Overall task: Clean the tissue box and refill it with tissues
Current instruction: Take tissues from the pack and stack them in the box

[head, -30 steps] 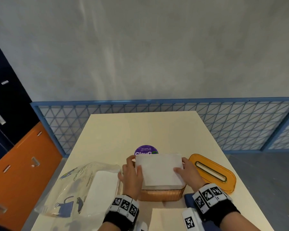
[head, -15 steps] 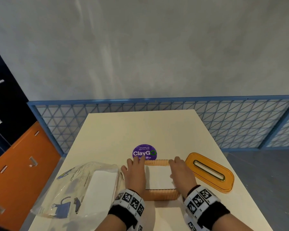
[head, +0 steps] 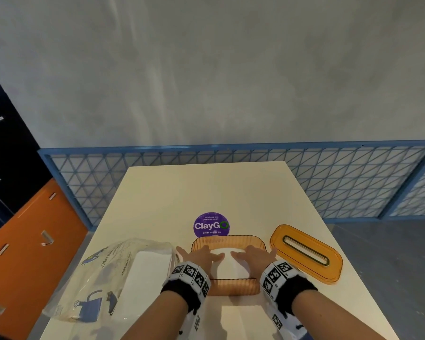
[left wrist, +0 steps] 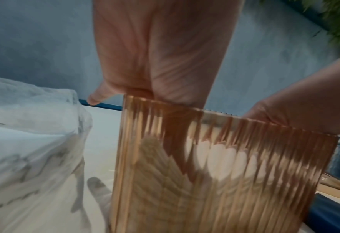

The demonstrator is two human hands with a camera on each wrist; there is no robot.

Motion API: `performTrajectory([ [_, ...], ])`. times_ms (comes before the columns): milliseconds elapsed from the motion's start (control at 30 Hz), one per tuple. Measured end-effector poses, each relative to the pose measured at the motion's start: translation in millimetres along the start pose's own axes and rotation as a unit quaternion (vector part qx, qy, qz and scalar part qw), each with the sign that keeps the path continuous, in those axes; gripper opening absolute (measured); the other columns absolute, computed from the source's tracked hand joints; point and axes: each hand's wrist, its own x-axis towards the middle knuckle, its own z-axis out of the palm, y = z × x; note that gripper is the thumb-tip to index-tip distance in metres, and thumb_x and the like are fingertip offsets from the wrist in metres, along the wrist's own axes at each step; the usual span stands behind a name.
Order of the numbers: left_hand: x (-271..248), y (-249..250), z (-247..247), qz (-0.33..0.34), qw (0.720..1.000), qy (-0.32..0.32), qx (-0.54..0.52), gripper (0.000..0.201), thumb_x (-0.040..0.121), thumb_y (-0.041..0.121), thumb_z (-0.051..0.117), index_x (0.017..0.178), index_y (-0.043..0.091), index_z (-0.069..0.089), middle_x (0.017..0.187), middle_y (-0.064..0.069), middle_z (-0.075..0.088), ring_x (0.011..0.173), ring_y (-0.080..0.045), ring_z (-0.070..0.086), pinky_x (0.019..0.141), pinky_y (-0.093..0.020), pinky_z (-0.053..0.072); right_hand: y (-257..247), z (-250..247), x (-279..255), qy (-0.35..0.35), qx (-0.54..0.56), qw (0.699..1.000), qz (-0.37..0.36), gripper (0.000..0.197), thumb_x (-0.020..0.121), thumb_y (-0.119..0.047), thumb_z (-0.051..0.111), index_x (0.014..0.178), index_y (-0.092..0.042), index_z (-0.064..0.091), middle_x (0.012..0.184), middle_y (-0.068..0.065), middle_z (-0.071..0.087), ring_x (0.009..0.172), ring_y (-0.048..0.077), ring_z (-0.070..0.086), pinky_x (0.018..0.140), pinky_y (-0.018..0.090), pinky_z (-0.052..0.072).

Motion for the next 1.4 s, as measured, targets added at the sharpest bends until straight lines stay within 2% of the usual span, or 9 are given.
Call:
performTrajectory([
  [133,-8.0,-0.6,0.9,0.004,0.998,0.045,-0.044,0.051,0.094,0.023,0.051,0.138,0.044,0.037,0.143,0.001,0.037,0.138,-0.019,0.033,0.106,-0.073,-0.004,1.4,-4.0,-7.4,0.023,0.027,0.999,0.000,0.053,0.096,-0.023,0.046,0.144,-0.034,0.027,0.147,0.007,0.034,0.139,0.028,0.030,0.112,0.065,0.003],
  [200,-16.2,-2.0,0.8,0.006,0.991,0.121,-0.054,0.040,0.093,0.030,0.052,0.132,0.039,0.048,0.138,0.003,0.041,0.132,-0.017,0.037,0.110,-0.066,0.011,9.5,-5.9,-9.6,0.102,0.044,0.994,-0.016,0.045,0.094,-0.023,0.049,0.138,-0.031,0.040,0.141,0.003,0.042,0.134,0.024,0.037,0.112,0.061,0.011],
  [300,-31.6,-17.9,9.2,-0.040,0.945,0.298,-0.129,0.030,0.094,0.036,0.048,0.123,0.033,0.056,0.127,0.005,0.048,0.121,-0.016,0.043,0.102,-0.043,0.031,24.0,-5.5,-12.3,0.242,0.120,0.962,-0.024,0.036,0.096,-0.021,0.043,0.131,-0.030,0.048,0.129,-0.001,0.054,0.125,0.019,0.047,0.109,0.049,0.026],
  [367,-37.8,-36.2,19.3,-0.115,0.906,0.356,-0.200,0.028,0.095,0.032,0.047,0.119,0.025,0.058,0.122,0.000,0.051,0.116,-0.019,0.047,0.093,-0.038,0.038,33.8,-0.5,-14.9,0.302,0.156,0.941,-0.002,0.038,0.096,-0.019,0.042,0.132,-0.030,0.046,0.128,-0.003,0.054,0.122,0.018,0.048,0.103,0.043,0.032],
  [500,-37.0,-64.8,43.1,-0.268,0.915,0.215,-0.211,0.043,0.095,0.039,0.042,0.132,0.017,0.042,0.140,-0.008,0.035,0.129,-0.027,0.035,0.102,-0.043,0.037,44.1,15.8,-16.5,0.193,0.273,0.942,0.005,0.056,0.099,-0.021,0.041,0.149,-0.021,0.016,0.143,0.012,0.042,0.129,0.025,0.044,0.104,0.035,0.039],
  [600,-27.6,-73.3,57.7,-0.284,0.929,0.137,-0.195,0.057,0.093,0.049,0.042,0.137,0.014,0.034,0.145,-0.008,0.026,0.134,-0.027,0.028,0.106,-0.042,0.034,43.3,19.4,-14.8,0.125,0.314,0.941,0.007,0.061,0.101,-0.017,0.036,0.151,-0.017,0.002,0.132,0.018,0.053,0.117,0.028,0.054,0.095,0.033,0.047],
  [800,-20.4,-72.6,66.5,-0.296,0.930,0.138,-0.170,0.049,0.093,0.043,0.047,0.131,0.015,0.037,0.139,-0.003,0.030,0.131,-0.022,0.031,0.101,-0.039,0.040,37.7,19.1,-10.6,0.127,0.297,0.946,0.028,0.058,0.099,-0.009,0.031,0.150,-0.012,0.003,0.123,0.020,0.059,0.110,0.029,0.058,0.087,0.029,0.047],
  [933,-17.9,-72.2,66.4,-0.305,0.925,0.138,-0.180,0.037,0.098,0.034,0.039,0.130,0.017,0.040,0.137,-0.003,0.032,0.130,-0.020,0.032,0.102,-0.040,0.040,36.5,20.0,-10.9,0.130,0.292,0.947,0.030,0.059,0.099,-0.007,0.031,0.150,-0.011,0.002,0.116,0.019,0.061,0.086,0.019,0.054,0.071,0.023,0.041],
  [1400,-20.9,-72.5,64.3,-0.297,0.934,0.132,-0.147,0.032,0.098,0.011,0.034,0.129,0.013,0.040,0.138,-0.007,0.030,0.129,-0.022,0.034,0.101,-0.037,0.044,36.0,21.0,-8.9,0.111,0.293,0.949,0.041,0.061,0.099,-0.008,0.030,0.150,-0.013,-0.001,0.115,0.020,0.061,0.084,0.018,0.051,0.069,0.024,0.040],
])
